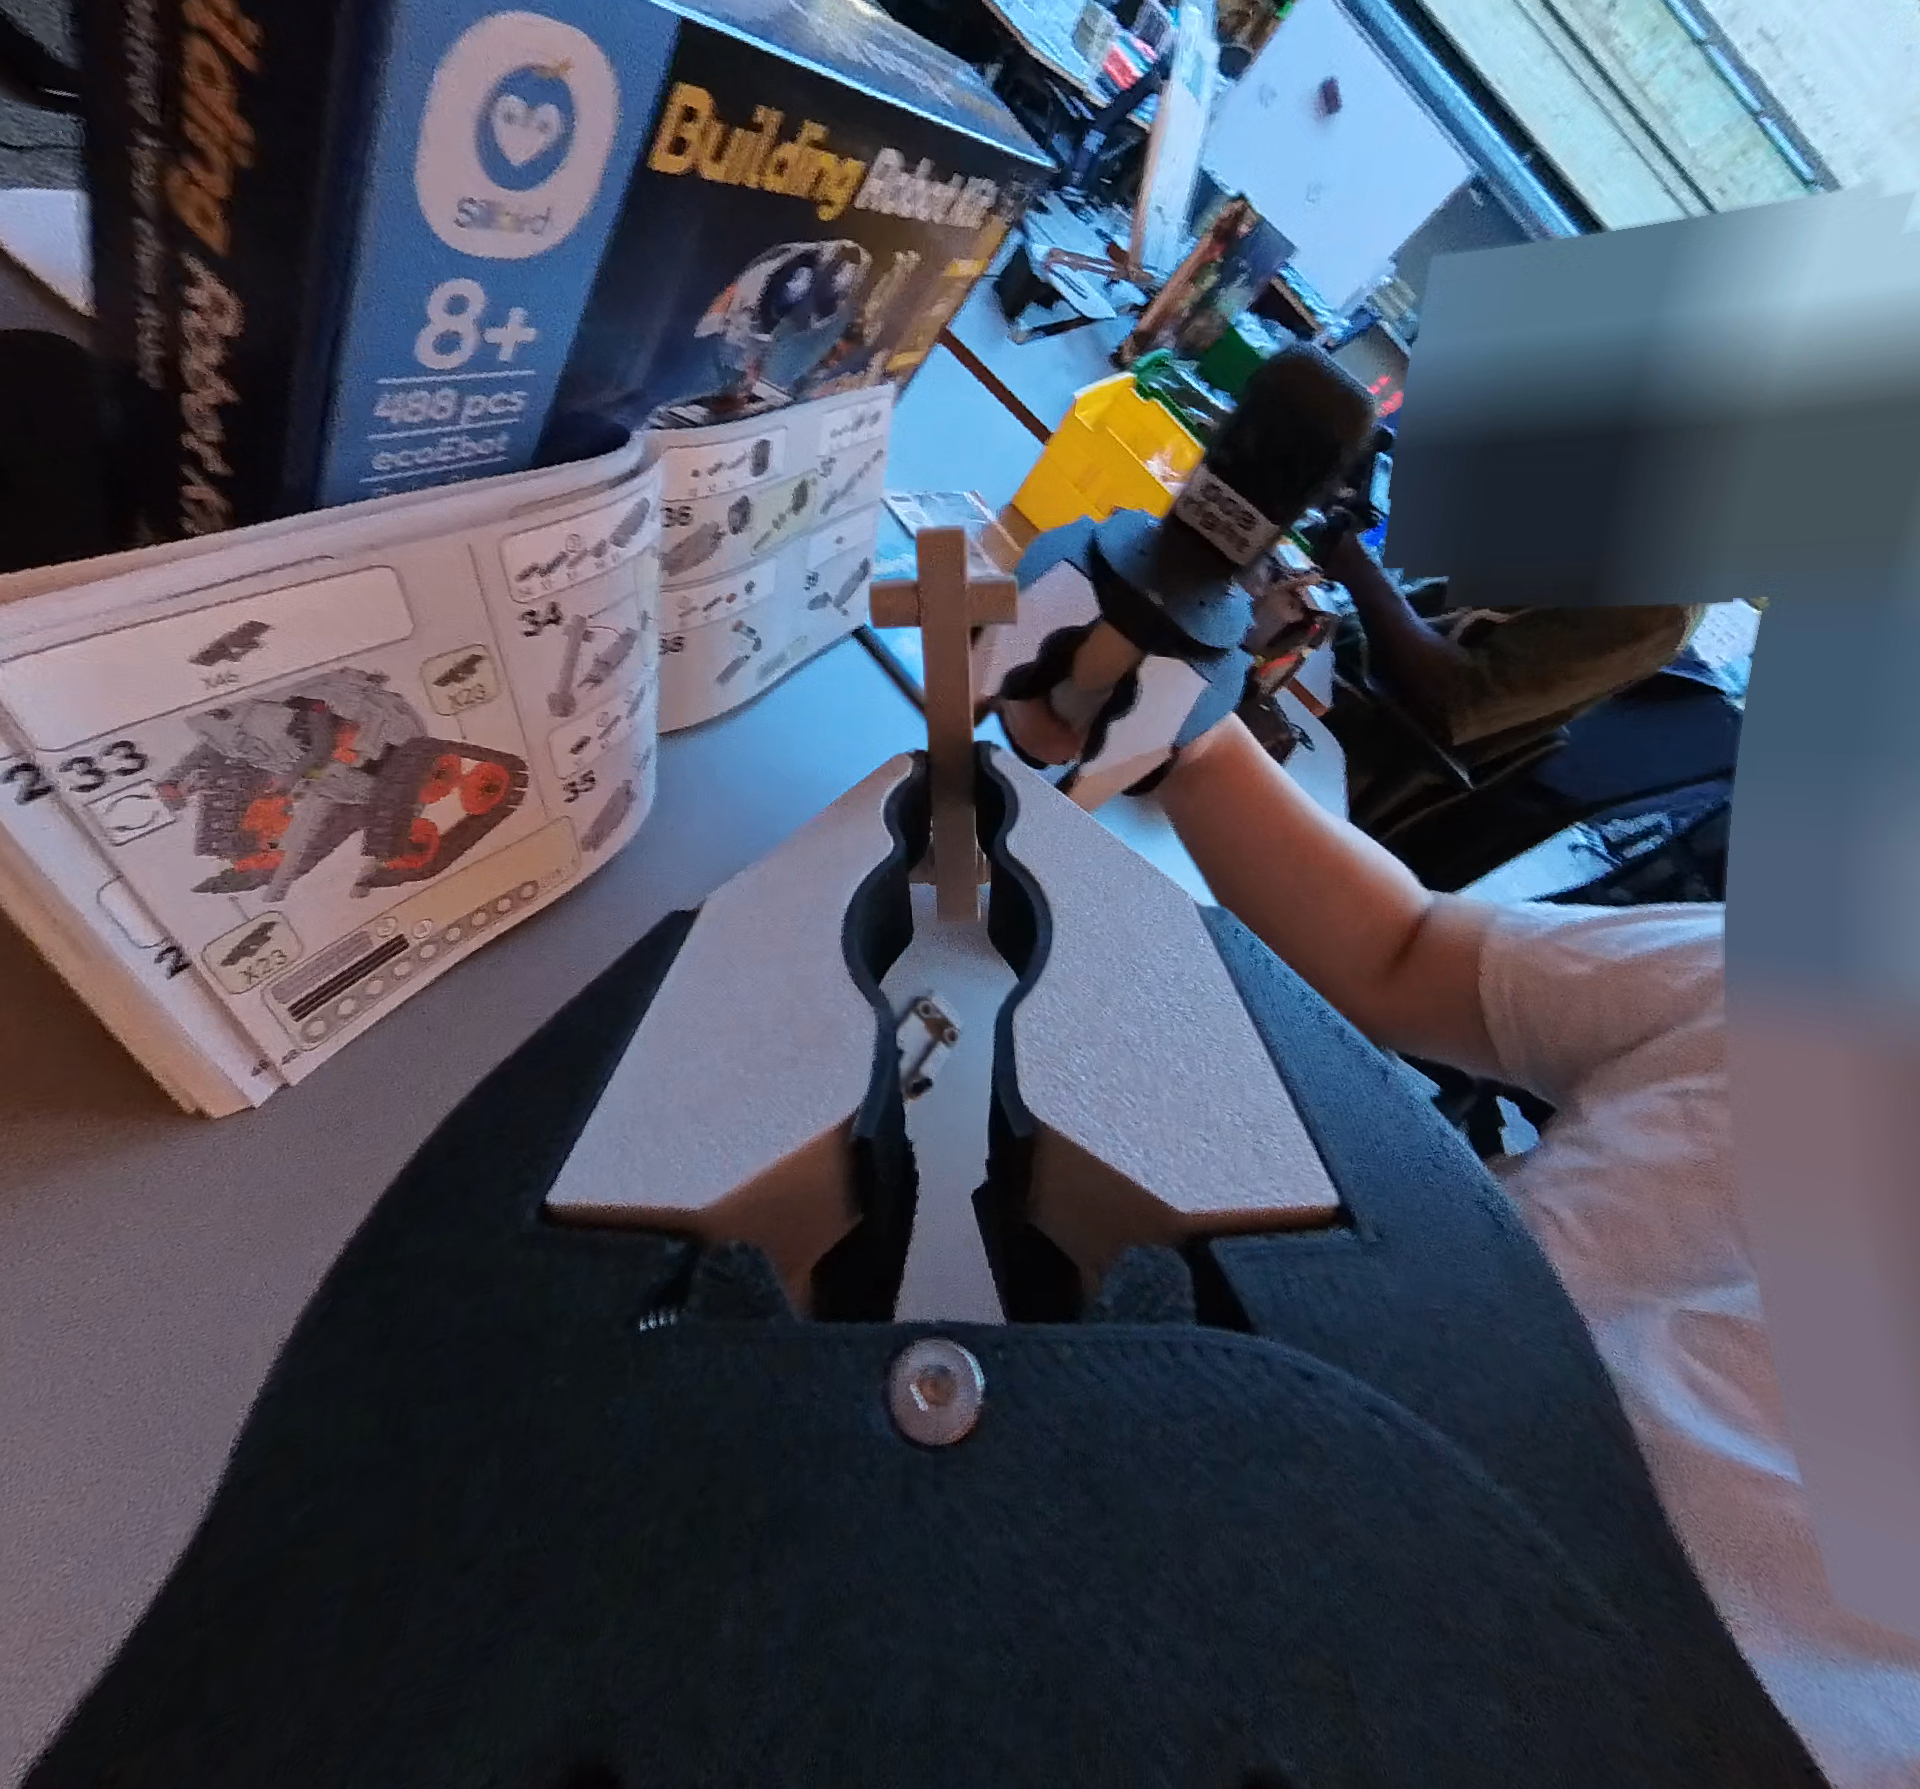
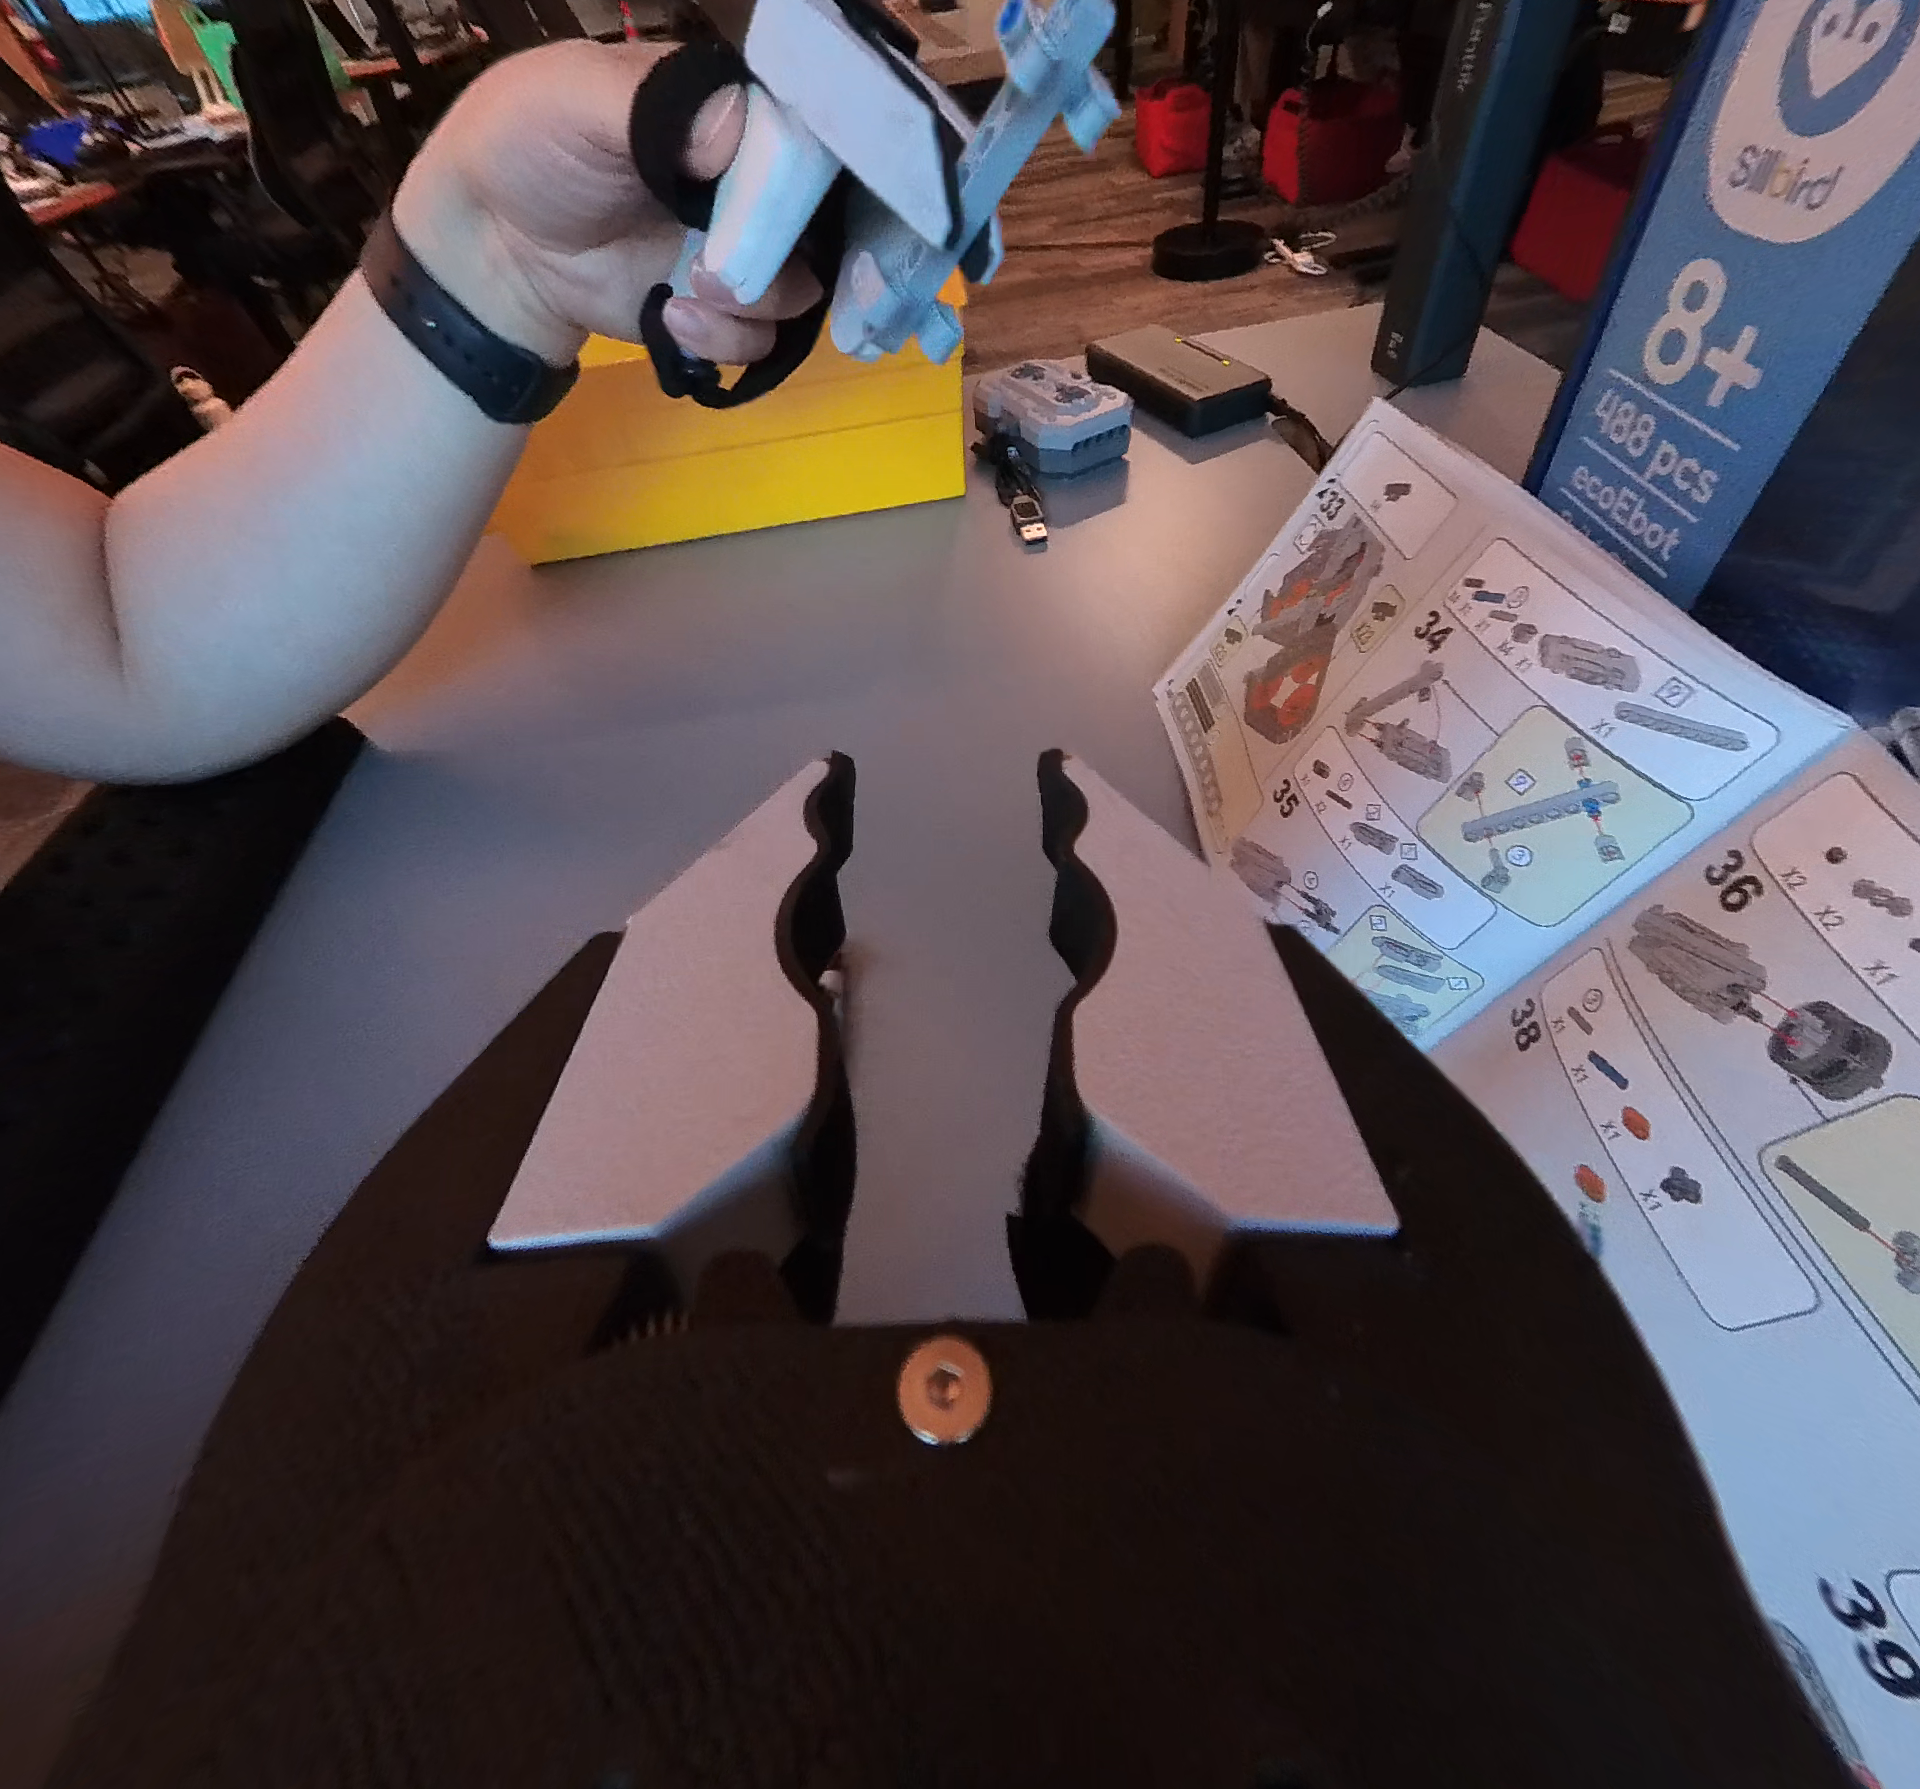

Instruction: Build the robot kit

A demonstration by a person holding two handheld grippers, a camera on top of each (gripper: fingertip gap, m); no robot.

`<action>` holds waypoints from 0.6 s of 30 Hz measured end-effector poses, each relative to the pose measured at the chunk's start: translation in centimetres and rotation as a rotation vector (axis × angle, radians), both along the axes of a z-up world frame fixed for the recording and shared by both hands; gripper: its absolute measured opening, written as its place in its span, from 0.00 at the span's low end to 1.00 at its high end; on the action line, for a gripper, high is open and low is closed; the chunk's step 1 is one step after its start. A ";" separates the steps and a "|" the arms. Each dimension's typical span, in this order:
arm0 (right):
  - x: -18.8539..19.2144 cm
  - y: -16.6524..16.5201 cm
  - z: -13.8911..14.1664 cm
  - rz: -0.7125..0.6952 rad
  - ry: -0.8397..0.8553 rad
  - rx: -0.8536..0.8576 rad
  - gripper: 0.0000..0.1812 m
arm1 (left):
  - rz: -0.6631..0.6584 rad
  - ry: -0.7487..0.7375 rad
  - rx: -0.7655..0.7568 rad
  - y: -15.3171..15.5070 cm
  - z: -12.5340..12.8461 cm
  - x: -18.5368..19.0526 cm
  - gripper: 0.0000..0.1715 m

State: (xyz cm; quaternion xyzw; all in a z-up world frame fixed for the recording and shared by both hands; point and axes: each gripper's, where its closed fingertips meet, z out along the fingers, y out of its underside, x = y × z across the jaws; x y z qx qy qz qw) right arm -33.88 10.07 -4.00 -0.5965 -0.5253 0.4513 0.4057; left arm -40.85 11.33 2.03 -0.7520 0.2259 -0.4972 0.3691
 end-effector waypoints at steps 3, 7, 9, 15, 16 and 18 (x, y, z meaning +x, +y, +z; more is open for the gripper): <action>-0.1 2.1 0.7 -0.158 -0.010 0.090 0.20 | 0.119 0.058 0.012 1.9 -0.9 -0.3 0.03; -0.9 2.9 3.9 -0.379 0.029 0.282 0.22 | 0.249 0.075 0.073 3.8 -1.0 1.0 0.03; -1.2 2.9 4.4 -0.464 -0.005 0.374 0.22 | 0.268 0.095 0.115 4.1 -1.1 2.5 0.03; -1.5 3.2 3.2 -0.532 -0.092 0.438 0.20 | 0.257 0.142 0.205 3.6 -1.1 6.0 0.03; -1.6 3.1 3.2 -0.530 -0.079 0.415 0.19 | 0.248 0.140 0.202 3.5 -1.2 6.3 0.03; -1.6 3.1 3.5 -0.538 -0.059 0.404 0.16 | 0.237 0.137 0.197 3.3 -1.3 6.8 0.03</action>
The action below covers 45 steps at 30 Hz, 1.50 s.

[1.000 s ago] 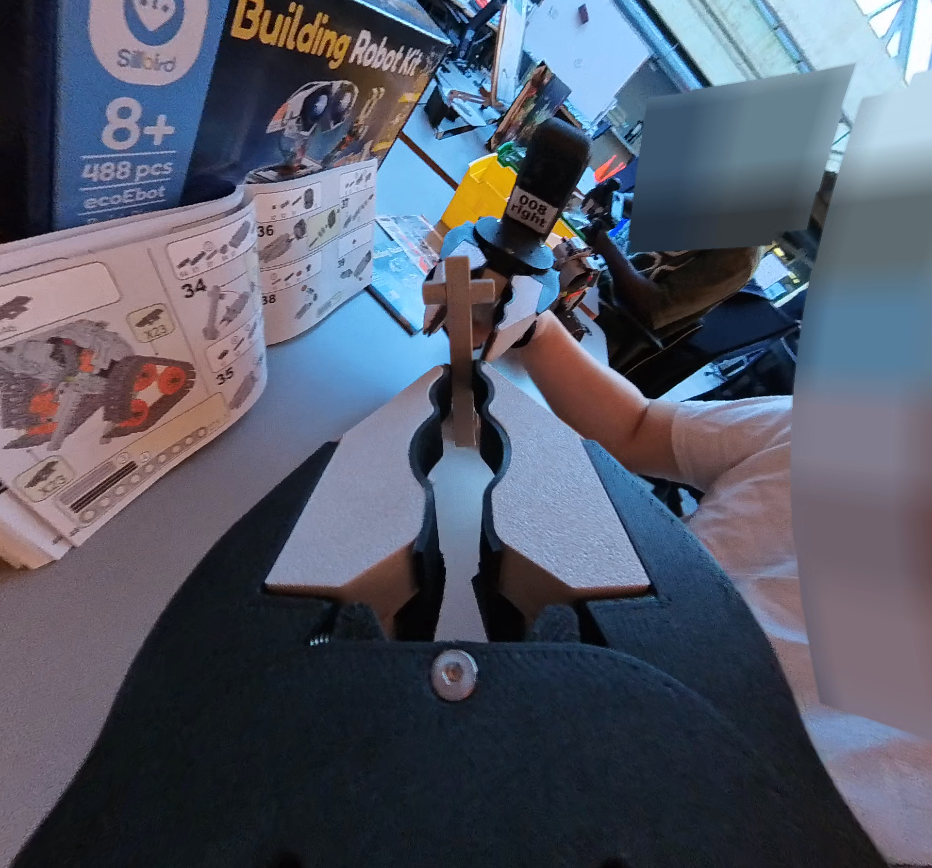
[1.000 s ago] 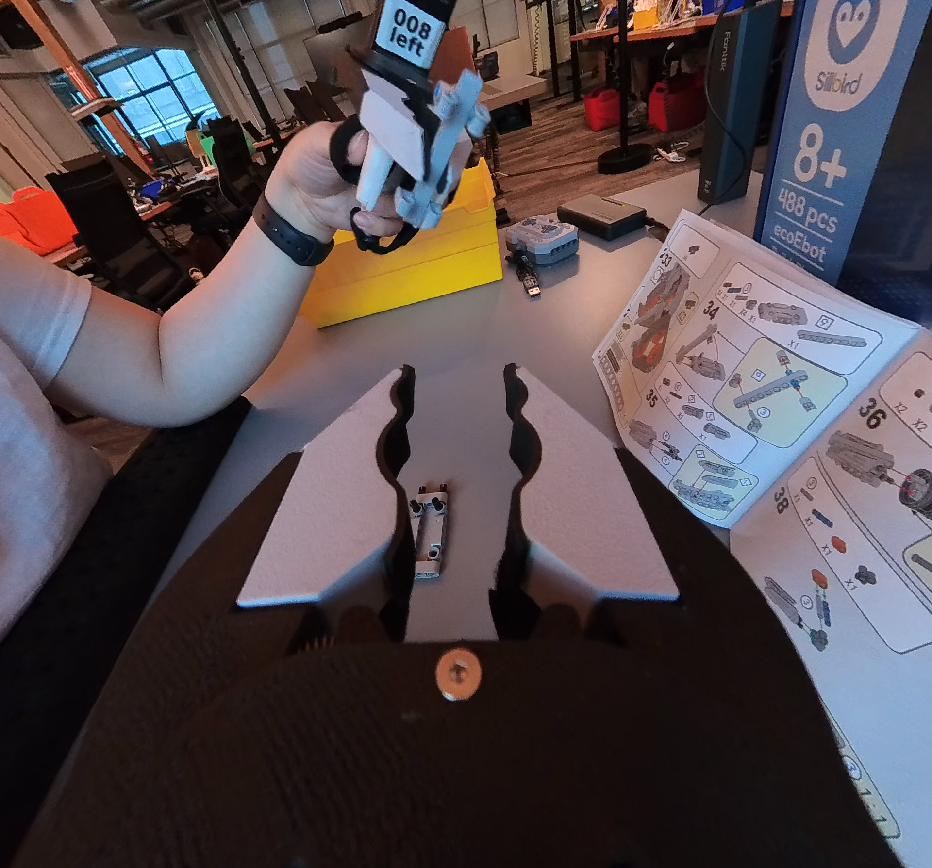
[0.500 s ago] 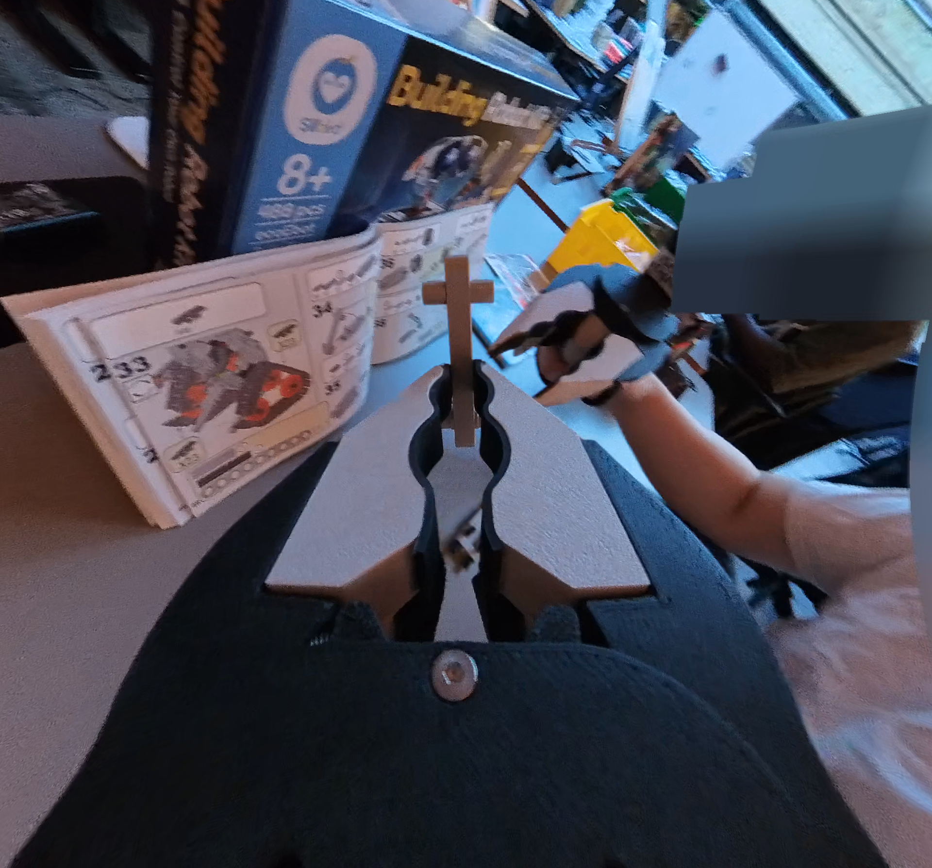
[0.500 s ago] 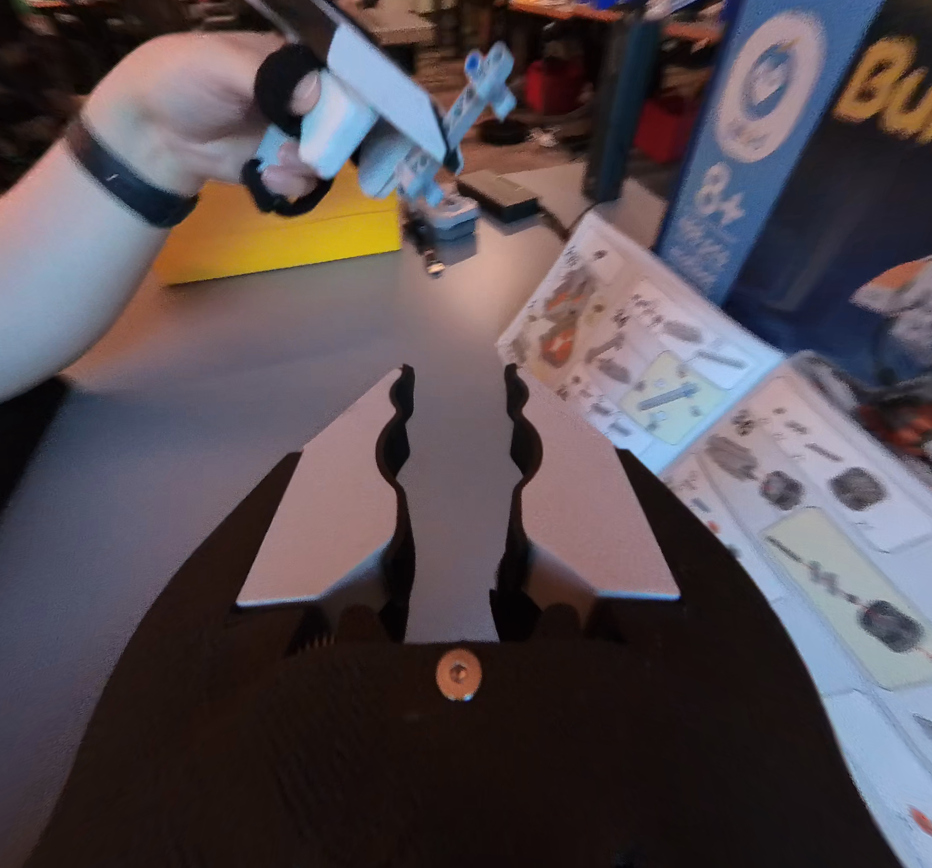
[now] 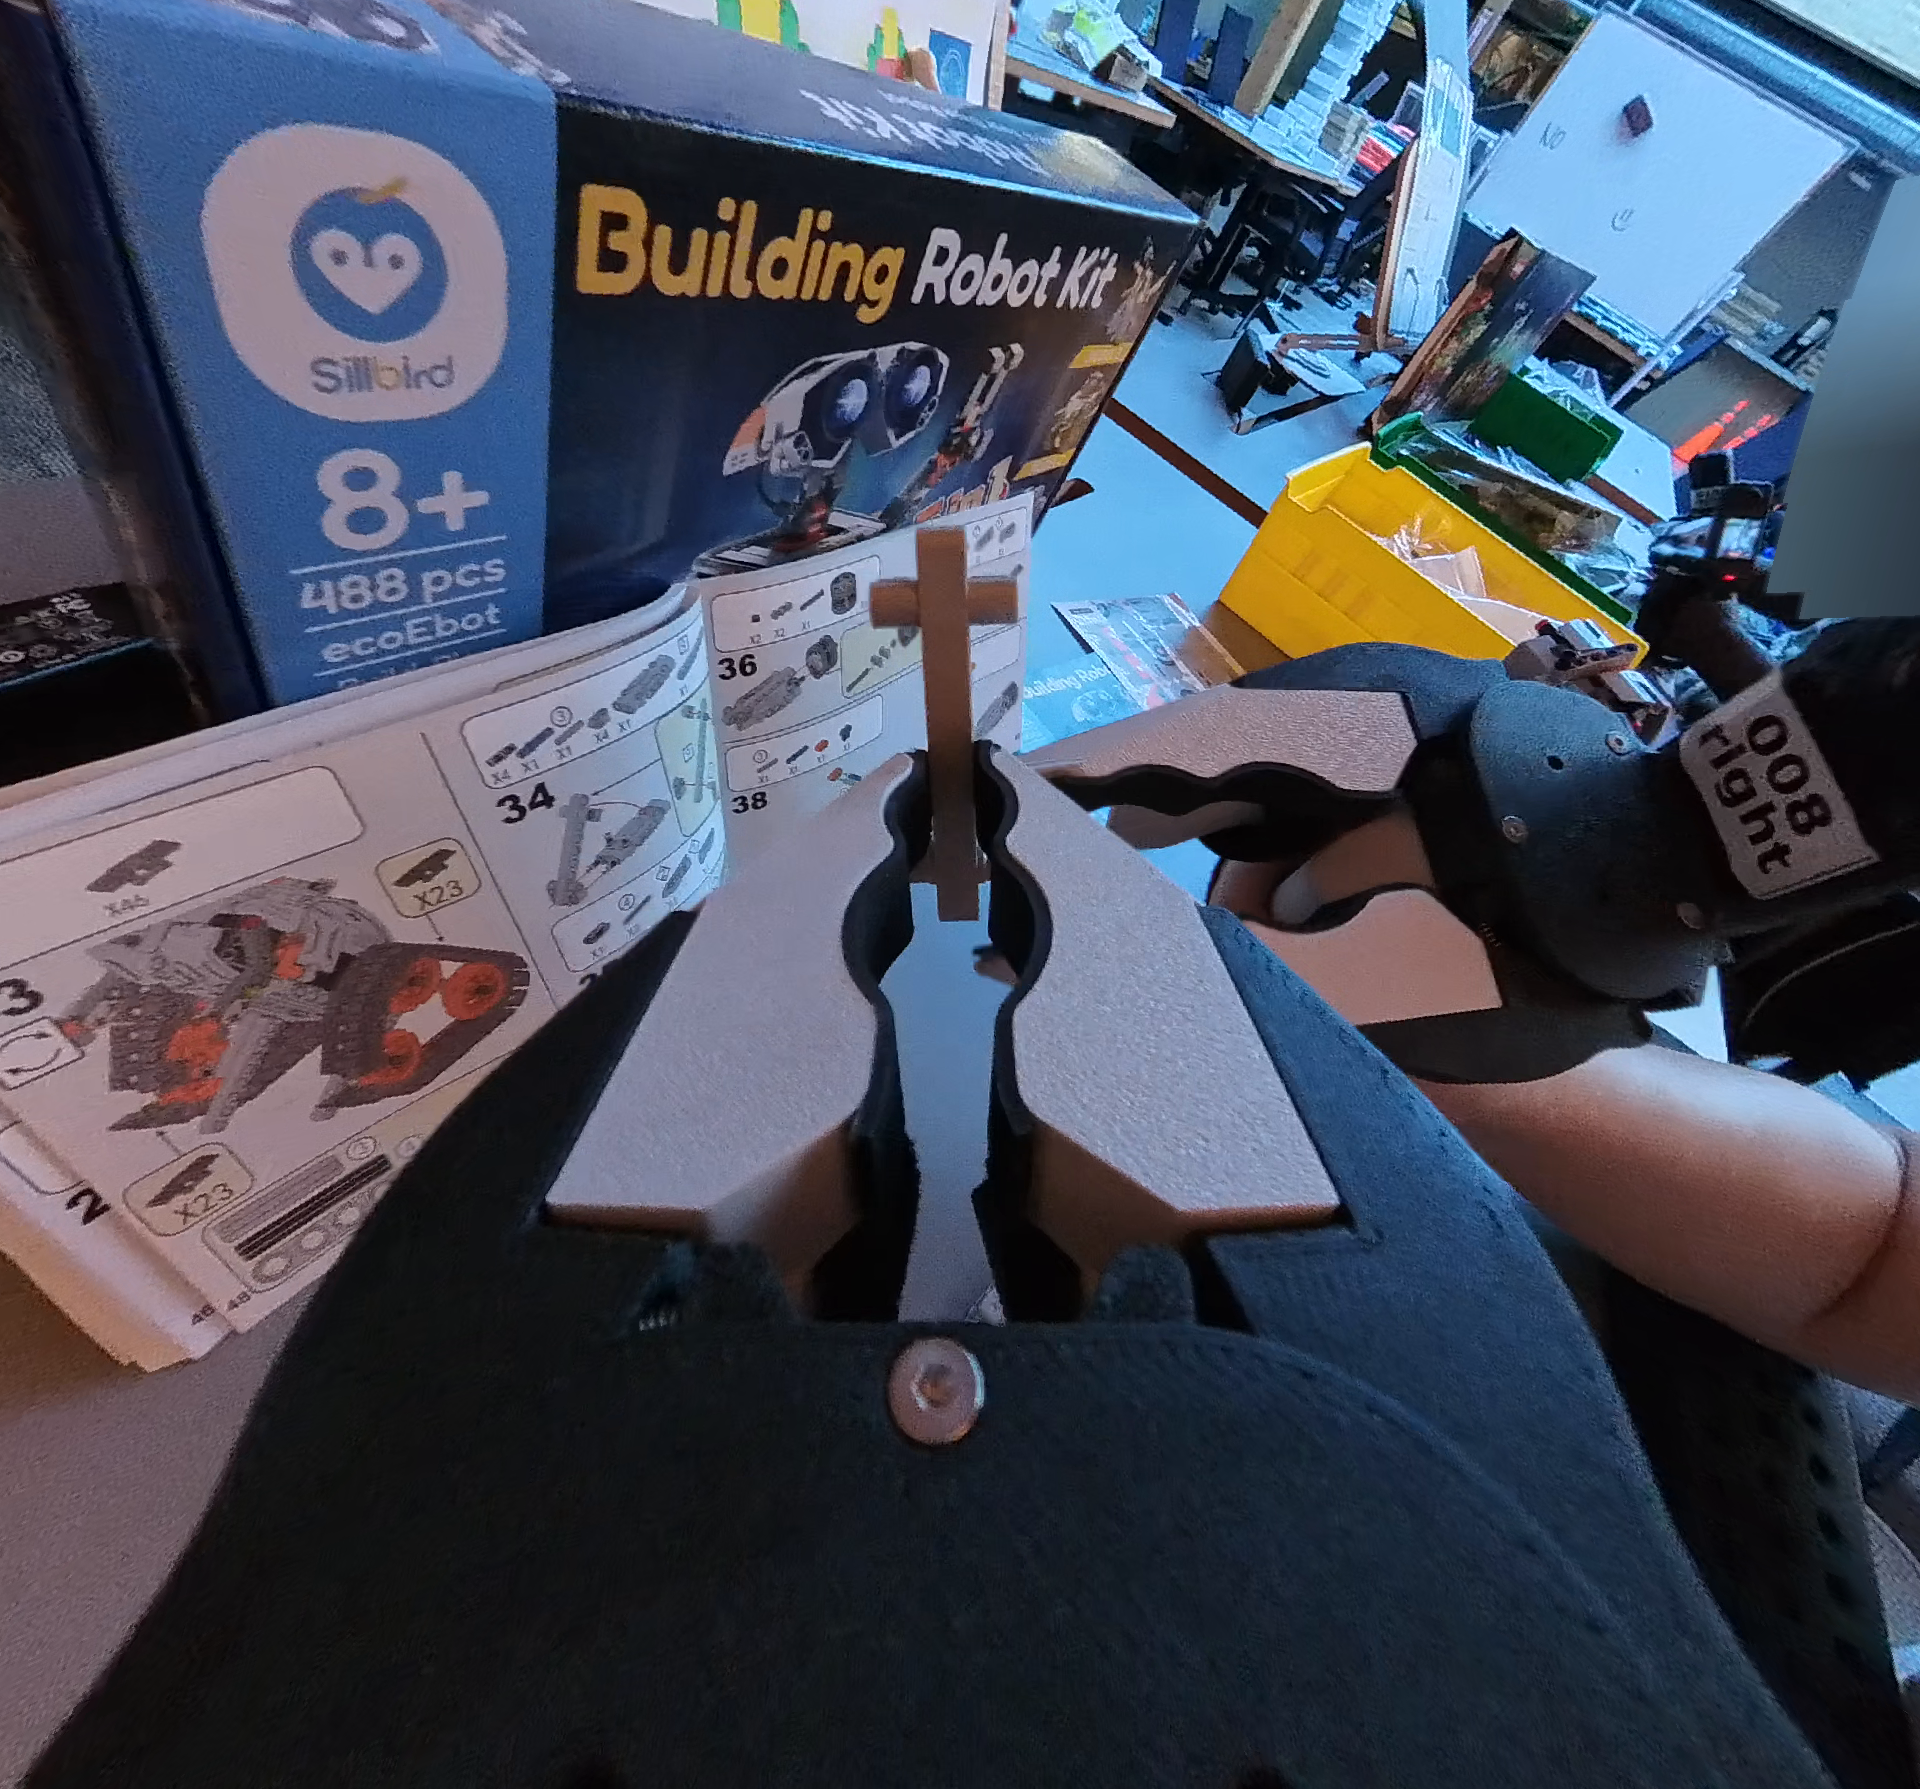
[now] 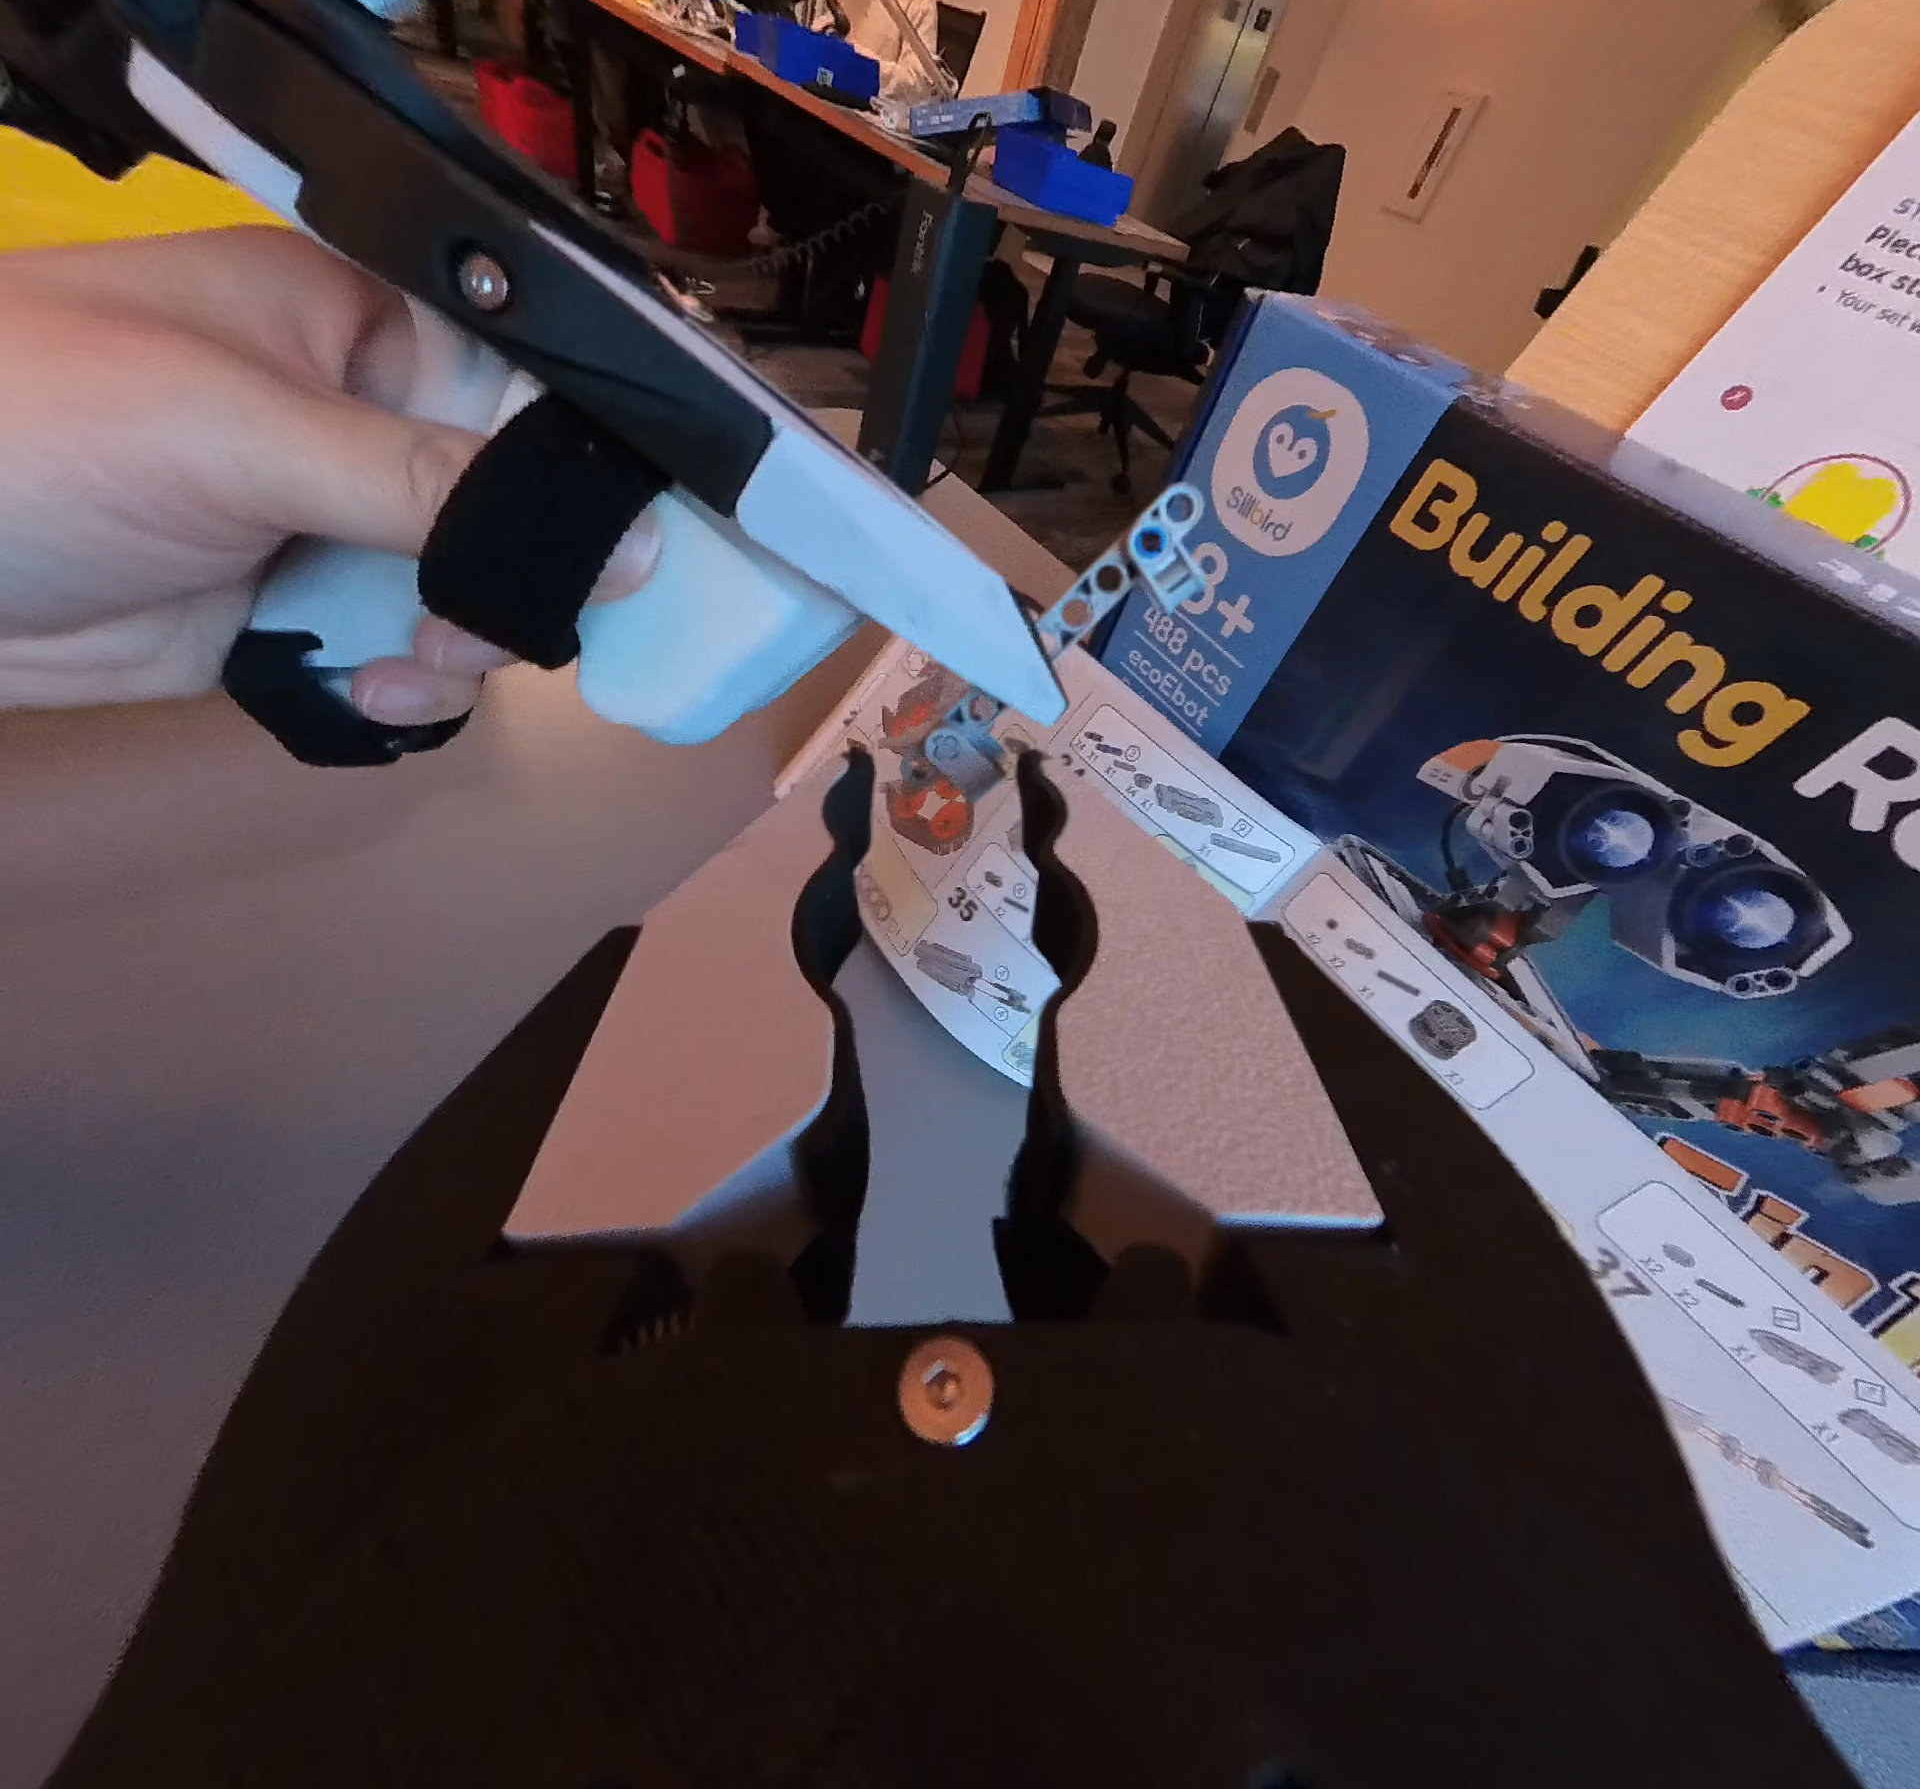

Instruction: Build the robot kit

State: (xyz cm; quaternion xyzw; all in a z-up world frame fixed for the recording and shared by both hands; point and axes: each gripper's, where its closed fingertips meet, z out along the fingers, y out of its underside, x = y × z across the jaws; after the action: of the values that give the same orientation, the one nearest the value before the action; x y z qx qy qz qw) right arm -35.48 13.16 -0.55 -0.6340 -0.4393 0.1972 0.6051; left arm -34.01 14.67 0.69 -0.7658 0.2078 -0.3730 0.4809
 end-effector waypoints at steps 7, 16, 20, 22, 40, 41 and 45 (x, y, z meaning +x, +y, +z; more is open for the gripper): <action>0.4 0.3 -0.4 -0.054 -0.086 0.035 0.10 | 0.013 0.013 -0.005 0.2 -0.7 0.5 0.03; 0.6 0.8 -1.9 -0.017 0.177 -0.383 0.04 | 0.118 0.164 0.117 0.8 -1.3 1.0 0.03; 0.5 0.7 -1.8 0.037 0.298 -0.516 0.06 | 0.124 0.178 0.134 0.8 -1.3 1.2 0.03; 0.4 0.6 -1.5 0.059 0.350 -0.563 0.09 | 0.131 0.168 0.137 0.8 -1.2 1.1 0.03; 1.8 -0.6 2.6 0.269 0.306 -0.459 0.16 | -0.097 -0.001 0.167 -1.3 2.6 0.0 0.03; 1.8 -1.0 3.0 0.294 0.307 -0.454 0.16 | -0.123 0.001 0.178 -1.6 2.8 0.0 0.03; 2.3 -1.6 4.6 0.367 0.359 -0.439 0.16 | -0.275 -0.051 0.213 -3.8 4.3 0.6 0.03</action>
State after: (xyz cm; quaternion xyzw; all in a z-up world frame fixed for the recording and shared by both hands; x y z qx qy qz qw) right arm -33.17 11.54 4.01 -0.6148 -0.3797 0.5012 0.4760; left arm -33.41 10.84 5.00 -0.6652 0.3368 -0.4302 0.5090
